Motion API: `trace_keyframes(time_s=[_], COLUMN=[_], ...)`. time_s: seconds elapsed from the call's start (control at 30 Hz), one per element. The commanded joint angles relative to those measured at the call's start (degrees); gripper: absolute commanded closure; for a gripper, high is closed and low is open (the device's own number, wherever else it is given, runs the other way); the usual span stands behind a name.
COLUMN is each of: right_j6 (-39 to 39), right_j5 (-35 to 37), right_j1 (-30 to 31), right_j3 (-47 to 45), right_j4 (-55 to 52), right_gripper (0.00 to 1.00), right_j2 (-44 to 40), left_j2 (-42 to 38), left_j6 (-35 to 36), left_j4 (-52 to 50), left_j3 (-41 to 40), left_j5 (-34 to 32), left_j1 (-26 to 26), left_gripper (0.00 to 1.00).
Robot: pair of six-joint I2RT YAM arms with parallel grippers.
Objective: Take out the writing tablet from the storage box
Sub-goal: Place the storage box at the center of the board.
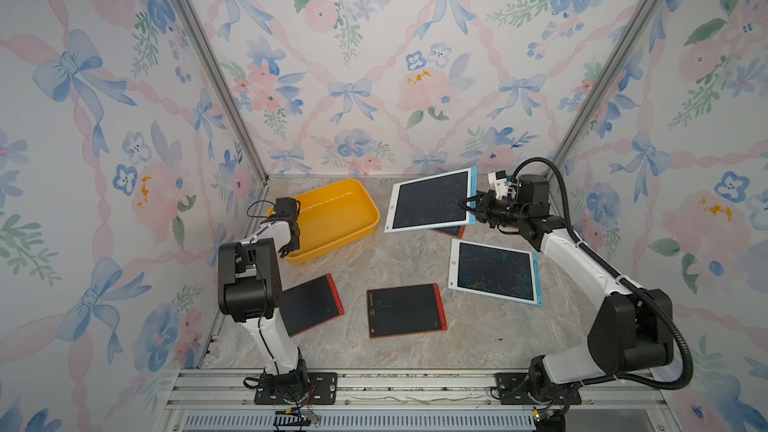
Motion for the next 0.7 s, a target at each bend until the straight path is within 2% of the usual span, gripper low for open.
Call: trace_keyframes(time_s=[0.0,0.17,0.23,0.33,0.47,0.5,0.57,0.67], right_j6=[-0.9,-1.4,-1.3,-1.8,-3.7,-3.8,-3.4,-2.7], right_j5=[-2.2,-2.8,-3.3,-3.4,-3.4,-3.3,-3.4,-3.4], right_j1=[-1.0,-2.4,-2.9,-3.6,-4.6,-4.6,-4.8,-4.8], right_j3=[-0.7,-1.3,-1.3,-1.5,-1.9,-2.3,-3.4,-5.0], right_j4=[3.0,2.3,1.8,0.0,-4.3,-4.9,-5.5,-6.6], right_gripper=[0.97,0.97,0.97,0.97,0.97,0.97,0.97,0.97], right_j2=[-1.7,-3.0,-3.2,-3.8,-5.1,-5.5,-6.4,-7.5], left_j2=[-0.2,-4.3,-5.9,-8.4,-11.5,-12.2,-13.9,-16.5], left_j6=[0.5,-0.4,-0.9,-1.8,-2.7,-3.2,-4.0,-5.5], left_j4=[-2.3,-2.7,-3.2,-3.8,-4.7,-5.2,-5.5,-5.5], left_j3=[1.0,2.0,2.8,4.0,6.0,6.6,7.1,7.0], left_j5=[-3.1,-3.4,-3.0,-2.5,-0.5,0.4,2.2,3.6], left_j1=[0.8,1.0,1.0,1.0,0.9,0.7,0.2,-1.5], left_gripper=[0.56,0.49,0.44,0.42,0.36,0.32,0.18,0.1])
